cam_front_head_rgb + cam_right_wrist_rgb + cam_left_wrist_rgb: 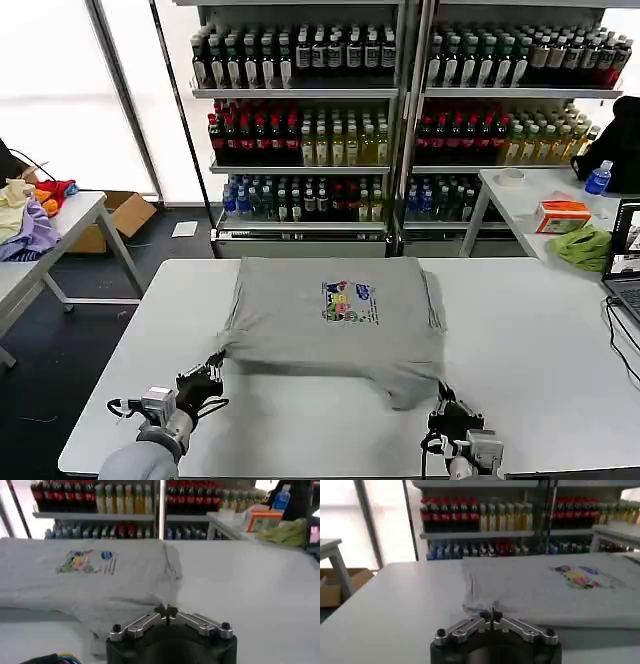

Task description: Fold and organize the clothes.

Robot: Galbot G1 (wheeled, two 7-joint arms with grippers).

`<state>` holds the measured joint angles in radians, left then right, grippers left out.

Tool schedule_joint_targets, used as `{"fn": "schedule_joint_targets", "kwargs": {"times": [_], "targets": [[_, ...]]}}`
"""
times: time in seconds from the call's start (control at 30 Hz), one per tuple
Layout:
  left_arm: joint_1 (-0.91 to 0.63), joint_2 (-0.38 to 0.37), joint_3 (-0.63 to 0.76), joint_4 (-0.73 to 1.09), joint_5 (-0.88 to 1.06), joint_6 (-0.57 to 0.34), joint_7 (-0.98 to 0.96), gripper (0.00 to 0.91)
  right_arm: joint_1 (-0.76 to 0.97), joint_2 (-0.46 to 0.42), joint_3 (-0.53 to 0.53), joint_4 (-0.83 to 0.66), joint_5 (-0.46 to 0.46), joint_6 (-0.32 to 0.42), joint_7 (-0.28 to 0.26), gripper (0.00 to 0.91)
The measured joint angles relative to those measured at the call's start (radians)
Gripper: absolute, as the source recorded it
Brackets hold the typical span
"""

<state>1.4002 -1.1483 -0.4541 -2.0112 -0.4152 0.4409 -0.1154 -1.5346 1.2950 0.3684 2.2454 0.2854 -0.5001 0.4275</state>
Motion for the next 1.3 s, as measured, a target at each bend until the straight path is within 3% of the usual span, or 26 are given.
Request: {"fn": "schedule_joint_targets", "kwargs": {"times": [0.5, 1.3], "targets": [[-0.123, 0.018, 0.016, 0.057, -0.039, -0.063, -0.01, 0.01, 0.251, 0.01, 0.007, -0.165, -0.031, 0.021, -0.067, 0.0], [-0.365, 0.013, 0.152, 0.281, -0.114, -0.067, -0.023, 0.0, 0.628, 0.022, -0.045, -0.469, 0.014, -0.028, -0.053, 0.0]]}}
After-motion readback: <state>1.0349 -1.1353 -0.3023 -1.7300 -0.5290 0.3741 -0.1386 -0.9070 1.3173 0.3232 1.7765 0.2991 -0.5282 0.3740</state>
